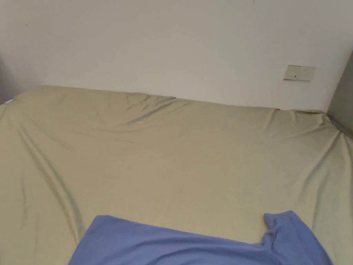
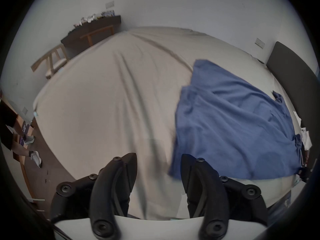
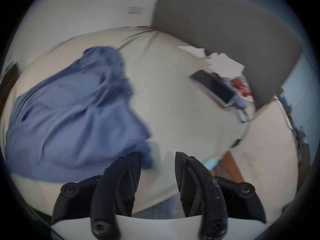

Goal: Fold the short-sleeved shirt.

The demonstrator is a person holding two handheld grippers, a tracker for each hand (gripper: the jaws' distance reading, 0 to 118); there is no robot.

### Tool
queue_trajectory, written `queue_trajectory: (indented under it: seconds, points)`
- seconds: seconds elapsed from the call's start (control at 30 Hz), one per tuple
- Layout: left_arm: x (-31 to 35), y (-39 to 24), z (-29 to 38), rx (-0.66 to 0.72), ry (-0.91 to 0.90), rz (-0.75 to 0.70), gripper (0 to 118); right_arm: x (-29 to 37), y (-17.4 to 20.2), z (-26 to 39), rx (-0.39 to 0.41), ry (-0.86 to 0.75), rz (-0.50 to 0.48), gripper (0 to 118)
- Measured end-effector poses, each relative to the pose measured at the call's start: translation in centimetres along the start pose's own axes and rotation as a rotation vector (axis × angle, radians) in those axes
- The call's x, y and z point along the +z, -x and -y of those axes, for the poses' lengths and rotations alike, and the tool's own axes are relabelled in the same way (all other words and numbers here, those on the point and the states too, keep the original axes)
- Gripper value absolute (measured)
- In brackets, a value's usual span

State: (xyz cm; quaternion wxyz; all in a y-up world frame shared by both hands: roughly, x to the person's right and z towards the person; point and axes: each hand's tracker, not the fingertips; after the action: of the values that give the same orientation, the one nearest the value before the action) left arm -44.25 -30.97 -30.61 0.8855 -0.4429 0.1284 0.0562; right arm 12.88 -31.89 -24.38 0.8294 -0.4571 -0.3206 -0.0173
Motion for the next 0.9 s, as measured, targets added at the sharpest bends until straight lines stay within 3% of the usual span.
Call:
queue_trajectory:
  seconds: [0.1,0.13,0.2,0.27,0.3,0.37,0.47,0.6,0.77,0.9]
  points:
    - [1.7,0.8,-1.6,0.046,-0.057,0.020,54,2.7,-1.1,-1.0,0.036,-0.161,0.117,45]
    - [2.1,0.7,-2.1,0.045,-0.078,0.037,45,3.5,-1.3,-1.3,0.044,-0.202,0.112,45]
    - [2.6,0.1,-3.2,0.038,-0.119,0.045,7,5.2,-1.3,-2.3,0.043,-0.261,0.030,38]
    - [2.7,-0.8,-4.4,0.005,-0.152,0.073,3,6.7,-0.7,-3.1,-0.016,-0.327,-0.133,1]
    - [2.7,-1.4,-4.9,-0.020,-0.163,0.093,0,7.2,-0.2,-3.3,-0.046,-0.321,-0.200,1]
    - [2.5,-2.7,-6.0,-0.040,-0.180,0.177,0,7.4,1.3,-3.9,-0.044,-0.278,-0.374,1]
    - [1.1,-4.6,-8.3,-0.073,-0.160,0.256,0,7.2,4.2,-4.4,0.013,-0.263,-0.470,0]
    - [-2.4,-7.7,-12.0,-0.191,-0.177,0.262,0,6.4,7.6,-5.3,0.090,-0.242,-0.502,1]
    - [-8.2,-10.3,-16.9,-0.261,-0.137,0.270,0,5.0,9.6,-7.2,0.112,-0.186,-0.503,1]
    - [-12.8,-11.1,-20.0,-0.236,-0.110,0.331,4,4.0,10.5,-8.7,0.138,-0.168,-0.486,1]
